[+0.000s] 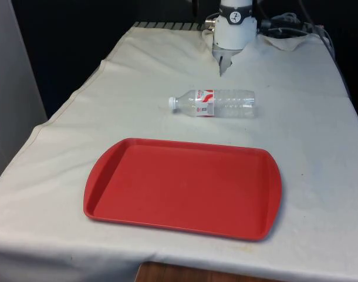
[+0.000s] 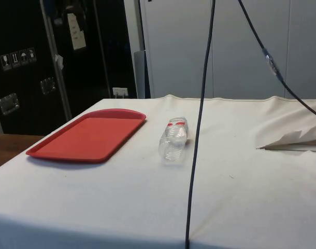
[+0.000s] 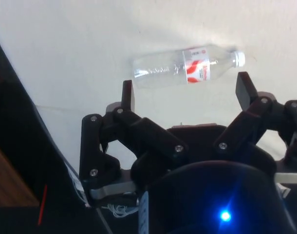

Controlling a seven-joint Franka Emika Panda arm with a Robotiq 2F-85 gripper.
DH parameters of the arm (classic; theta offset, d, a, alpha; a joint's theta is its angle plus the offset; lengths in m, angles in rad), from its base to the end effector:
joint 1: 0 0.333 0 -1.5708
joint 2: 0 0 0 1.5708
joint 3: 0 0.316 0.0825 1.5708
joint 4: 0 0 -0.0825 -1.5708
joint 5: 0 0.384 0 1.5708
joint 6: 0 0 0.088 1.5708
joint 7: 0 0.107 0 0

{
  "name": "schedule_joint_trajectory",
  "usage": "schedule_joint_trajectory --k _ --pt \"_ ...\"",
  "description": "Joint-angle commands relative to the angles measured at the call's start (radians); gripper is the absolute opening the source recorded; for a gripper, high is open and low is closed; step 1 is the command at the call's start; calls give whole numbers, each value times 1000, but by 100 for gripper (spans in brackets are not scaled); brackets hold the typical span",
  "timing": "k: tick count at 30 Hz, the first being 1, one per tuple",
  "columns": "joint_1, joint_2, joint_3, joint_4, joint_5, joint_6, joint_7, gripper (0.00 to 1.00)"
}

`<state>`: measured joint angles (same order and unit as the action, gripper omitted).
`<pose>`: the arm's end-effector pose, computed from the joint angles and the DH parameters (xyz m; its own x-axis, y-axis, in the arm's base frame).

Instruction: Place the bottle upright on the tray.

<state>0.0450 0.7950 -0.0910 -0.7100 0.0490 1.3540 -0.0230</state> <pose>0.7318 0.0022 0.4849 0.9889 0.0053 -0.1488 0.0072 -0.9999 0.0126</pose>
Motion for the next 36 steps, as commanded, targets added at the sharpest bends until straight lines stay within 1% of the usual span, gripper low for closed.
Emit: schedule_joint_trajectory --k 1,3,4,5,11,12,14,15,16,17,21,22,23,24,30,31,32,33,36 --pt "6 -16 -3 -21 -5 34 3 100" --pt "8 -17 -3 -33 -7 50 4 100" --pt "5 0 0 -19 -4 32 2 100" --pt "10 -18 -3 -42 -9 63 6 100" --pt "16 -17 -3 -69 -15 105 10 100" --pt "18 -18 -3 -80 -17 120 12 100" --pt "19 -19 -3 -85 -18 128 12 100" --pt "15 1 0 -64 -14 103 8 100" --pt "20 -18 -3 -90 -19 135 13 100" --pt "22 -19 -3 -100 -21 149 14 100" --pt "26 -21 -4 -124 -29 182 15 100" --pt "27 -22 -4 -128 -31 187 16 100" --pt "22 1 -1 -104 -27 165 12 100" --pt "27 -23 -4 -132 -33 191 16 100" --pt "31 -19 -5 -145 -46 215 19 100" --pt "32 -19 -5 -154 -51 227 21 100" --pt "27 1 -1 -131 -48 203 17 100" --pt "33 -19 -5 -159 -55 233 22 100" --pt "34 -21 -5 -175 -63 252 24 100"
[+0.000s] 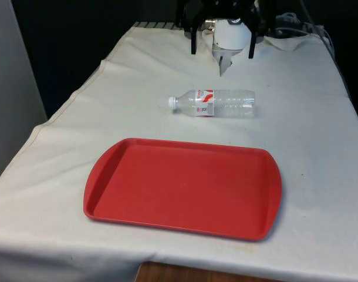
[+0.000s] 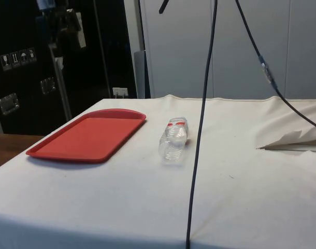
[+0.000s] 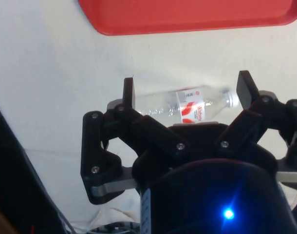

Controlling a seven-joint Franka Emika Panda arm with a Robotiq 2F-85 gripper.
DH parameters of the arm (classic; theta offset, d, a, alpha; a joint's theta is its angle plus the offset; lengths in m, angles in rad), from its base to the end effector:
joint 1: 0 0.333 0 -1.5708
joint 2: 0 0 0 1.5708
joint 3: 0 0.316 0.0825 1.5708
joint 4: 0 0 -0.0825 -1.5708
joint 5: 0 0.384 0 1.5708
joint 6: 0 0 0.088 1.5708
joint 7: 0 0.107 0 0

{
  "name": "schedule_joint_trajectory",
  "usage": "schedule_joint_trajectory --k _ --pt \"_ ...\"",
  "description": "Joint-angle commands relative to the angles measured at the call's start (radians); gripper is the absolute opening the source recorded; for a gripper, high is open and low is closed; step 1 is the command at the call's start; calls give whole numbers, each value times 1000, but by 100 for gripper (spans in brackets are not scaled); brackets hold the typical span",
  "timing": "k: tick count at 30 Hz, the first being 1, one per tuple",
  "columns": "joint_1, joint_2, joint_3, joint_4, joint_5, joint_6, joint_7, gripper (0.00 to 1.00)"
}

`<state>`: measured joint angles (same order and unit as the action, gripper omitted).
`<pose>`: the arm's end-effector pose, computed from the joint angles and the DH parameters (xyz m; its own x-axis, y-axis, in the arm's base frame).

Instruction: Place the bottle upright on the tray.

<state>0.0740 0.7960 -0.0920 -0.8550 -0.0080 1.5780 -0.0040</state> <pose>0.7525 0.0130 0.4349 0.9974 0.0089 -0.0710 0.0141 -0.9972 0.0733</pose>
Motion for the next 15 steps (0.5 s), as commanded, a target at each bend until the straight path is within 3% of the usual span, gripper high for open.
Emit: schedule_joint_trajectory --k 1,5,6,7,14,15 --pt "6 -22 -4 -35 -8 34 6 100" --pt "11 -22 -3 -64 -20 68 12 100" --pt "4 0 0 -31 -14 37 5 100" --pt "12 -23 -3 -71 -22 73 13 100" --pt "18 -26 -3 -127 -35 132 22 100" --pt "12 0 0 -90 -30 102 16 100"
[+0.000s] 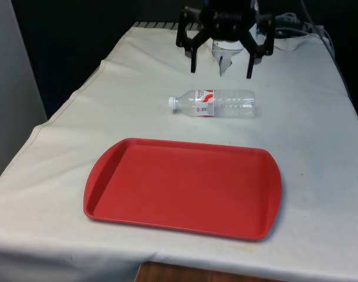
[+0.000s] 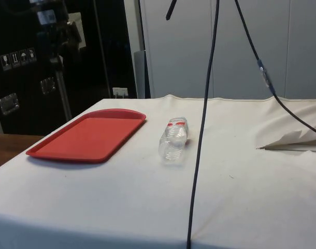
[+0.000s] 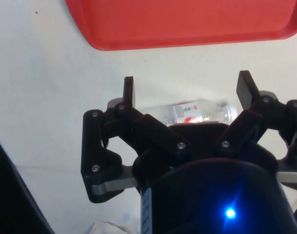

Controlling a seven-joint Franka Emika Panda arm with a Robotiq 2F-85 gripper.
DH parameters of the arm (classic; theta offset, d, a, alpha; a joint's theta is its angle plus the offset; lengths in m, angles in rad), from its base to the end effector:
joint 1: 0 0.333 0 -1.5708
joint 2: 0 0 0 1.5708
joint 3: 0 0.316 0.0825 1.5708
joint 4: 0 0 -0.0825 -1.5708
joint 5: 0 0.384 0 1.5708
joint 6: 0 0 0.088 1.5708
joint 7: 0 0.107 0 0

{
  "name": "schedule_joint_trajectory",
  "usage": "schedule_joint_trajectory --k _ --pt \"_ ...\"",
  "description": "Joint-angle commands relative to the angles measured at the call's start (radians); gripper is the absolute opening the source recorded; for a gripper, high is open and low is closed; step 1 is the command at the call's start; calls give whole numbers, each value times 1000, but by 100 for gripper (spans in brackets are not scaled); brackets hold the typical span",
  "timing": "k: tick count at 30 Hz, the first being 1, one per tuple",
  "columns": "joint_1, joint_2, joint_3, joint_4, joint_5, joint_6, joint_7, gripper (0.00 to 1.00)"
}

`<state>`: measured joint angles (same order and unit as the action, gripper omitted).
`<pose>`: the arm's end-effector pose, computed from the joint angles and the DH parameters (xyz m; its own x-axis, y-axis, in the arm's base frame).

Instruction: Place the bottle upright on the tray.

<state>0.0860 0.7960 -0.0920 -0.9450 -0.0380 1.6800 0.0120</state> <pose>0.7569 0.0171 0.4010 0.9983 0.0098 -0.0578 0.0158 -0.9945 0.1037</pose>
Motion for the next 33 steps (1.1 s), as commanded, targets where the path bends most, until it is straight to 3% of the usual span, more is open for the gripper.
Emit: schedule_joint_trajectory --k 1,8,9,10,11,17,18,19,27,28,29,33 --pt "6 -27 -3 -45 -6 37 7 100" --pt "8 -33 -3 -74 -16 60 10 100" --pt "2 -1 0 -31 -10 33 4 100" --pt "8 -33 -4 -74 -17 59 10 100" --pt "8 -33 -4 -74 -18 58 10 100" --pt "7 -51 -4 -68 -30 42 8 100" --pt "3 -21 -2 -31 -26 27 4 100" --pt "7 -58 -5 -69 -32 37 7 100" --pt "7 -91 -8 -68 -40 7 4 100" --pt "3 -59 -6 -33 -34 -3 3 100" --pt "7 -95 -8 -68 -41 3 3 100" --pt "6 -117 -11 -69 -47 -16 0 100"
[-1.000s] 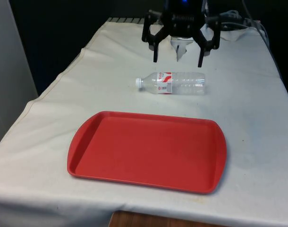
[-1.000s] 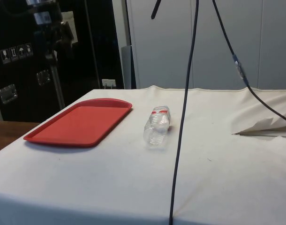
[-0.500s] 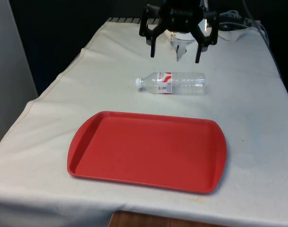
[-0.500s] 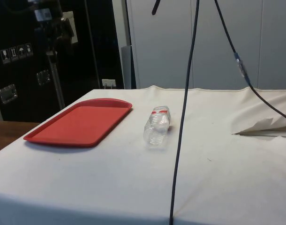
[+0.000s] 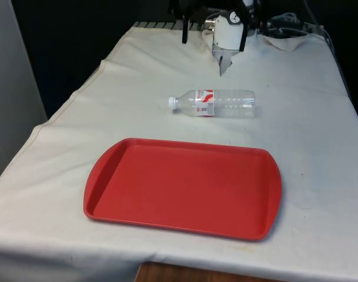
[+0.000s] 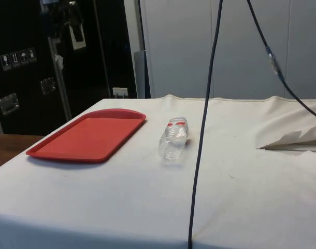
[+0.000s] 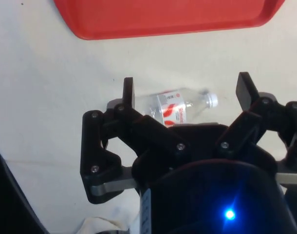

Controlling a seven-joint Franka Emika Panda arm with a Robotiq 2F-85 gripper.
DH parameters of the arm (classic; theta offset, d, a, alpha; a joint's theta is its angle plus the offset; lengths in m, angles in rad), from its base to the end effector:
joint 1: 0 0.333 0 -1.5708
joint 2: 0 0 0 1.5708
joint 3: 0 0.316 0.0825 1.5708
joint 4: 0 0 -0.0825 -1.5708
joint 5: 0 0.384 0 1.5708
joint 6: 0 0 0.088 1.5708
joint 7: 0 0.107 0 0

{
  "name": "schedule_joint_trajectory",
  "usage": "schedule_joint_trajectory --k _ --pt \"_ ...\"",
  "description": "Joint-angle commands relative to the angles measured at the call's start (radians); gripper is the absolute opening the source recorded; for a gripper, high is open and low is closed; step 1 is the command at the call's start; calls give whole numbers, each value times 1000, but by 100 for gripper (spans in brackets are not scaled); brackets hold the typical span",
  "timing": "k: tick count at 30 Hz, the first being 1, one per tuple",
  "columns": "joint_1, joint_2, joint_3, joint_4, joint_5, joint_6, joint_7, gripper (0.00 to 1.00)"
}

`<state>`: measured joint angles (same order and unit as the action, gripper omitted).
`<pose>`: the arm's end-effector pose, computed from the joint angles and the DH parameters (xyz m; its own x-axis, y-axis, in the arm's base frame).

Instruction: Place the bottle upright on the tray.

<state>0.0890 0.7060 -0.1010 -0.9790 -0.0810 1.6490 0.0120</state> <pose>0.7425 0.0085 0.4505 0.9995 0.0043 -0.0323 0.0089 -0.9893 0.1458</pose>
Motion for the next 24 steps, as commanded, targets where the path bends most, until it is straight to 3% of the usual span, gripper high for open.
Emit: schedule_joint_trajectory --k 1,2,3,4,12,13,14,22,23,24 --pt "3 -31 -2 -35 -5 11 0 100" --pt "3 -39 -3 -35 -7 4 -1 100" --pt "-1 -8 -1 -1 -2 -7 -1 100" --pt "3 -43 -3 -35 -8 1 -2 100" --pt "3 -81 -8 -37 -18 -30 -6 100" --pt "-1 -53 -6 -5 -13 -42 -5 100" --pt "3 -85 -8 -38 -20 -32 -6 100" --pt "6 -107 -9 -75 -32 -17 0 100" --pt "0 -76 -7 -35 -25 -42 -4 100" --pt "6 -107 -9 -80 -33 -13 2 100"
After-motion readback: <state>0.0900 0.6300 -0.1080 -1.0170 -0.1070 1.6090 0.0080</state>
